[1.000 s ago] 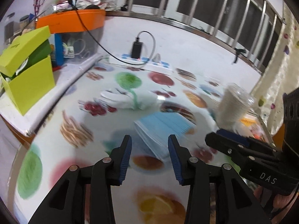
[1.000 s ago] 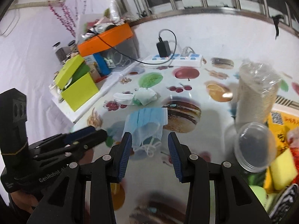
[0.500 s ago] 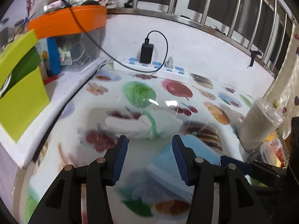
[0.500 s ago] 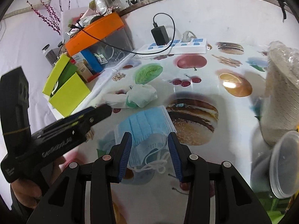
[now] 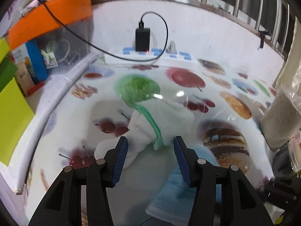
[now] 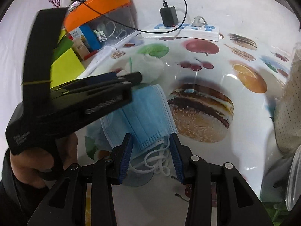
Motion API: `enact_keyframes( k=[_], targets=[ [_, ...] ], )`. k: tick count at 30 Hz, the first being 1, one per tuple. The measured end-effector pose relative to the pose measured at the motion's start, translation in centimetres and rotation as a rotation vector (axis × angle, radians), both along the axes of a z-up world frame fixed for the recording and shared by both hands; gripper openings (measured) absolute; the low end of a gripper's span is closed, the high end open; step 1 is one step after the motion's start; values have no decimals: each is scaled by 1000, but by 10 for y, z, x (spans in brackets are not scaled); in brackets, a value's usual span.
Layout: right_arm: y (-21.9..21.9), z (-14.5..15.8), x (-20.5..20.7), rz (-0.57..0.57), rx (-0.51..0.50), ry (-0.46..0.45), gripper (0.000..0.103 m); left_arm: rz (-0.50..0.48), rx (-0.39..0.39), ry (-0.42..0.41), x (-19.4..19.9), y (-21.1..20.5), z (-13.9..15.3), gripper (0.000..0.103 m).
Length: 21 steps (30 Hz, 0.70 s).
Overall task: Organize soft objects
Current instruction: 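Grasp the blue face mask with the right gripper while the left grasps the white glove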
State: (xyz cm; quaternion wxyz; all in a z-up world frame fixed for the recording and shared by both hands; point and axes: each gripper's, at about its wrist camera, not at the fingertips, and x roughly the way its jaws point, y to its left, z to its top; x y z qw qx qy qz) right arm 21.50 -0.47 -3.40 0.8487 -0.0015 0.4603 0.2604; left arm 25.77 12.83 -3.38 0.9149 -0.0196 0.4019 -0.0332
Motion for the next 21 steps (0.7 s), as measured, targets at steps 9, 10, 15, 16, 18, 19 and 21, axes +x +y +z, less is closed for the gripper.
enact_keyframes(
  k=[9,10,15,16,18,19,21],
  targets=[
    [1,1,-8,6,-18,-15,5,-2,40,26,2,-5,-3,4],
    [0,3,-9,4,-17,-21,4,-9,30,28,-1,-4,-3,4],
    [-8,15,-19,-9,-2,-47,4,-31,-13,29,-20,-3,0,3],
    [-9,16,-21,-11,2,-50,4,-34,-19,27,-24,-3,1,3],
    [-14,20,-25,-16,7,-56,4,-41,-39,21,-35,-3,5,3],
    [-16,21,-27,-18,10,-58,4,-43,-46,14,-42,-3,8,3],
    [-21,24,-32,-25,19,-63,4,-44,-58,-1,-55,-3,14,3]
  ],
)
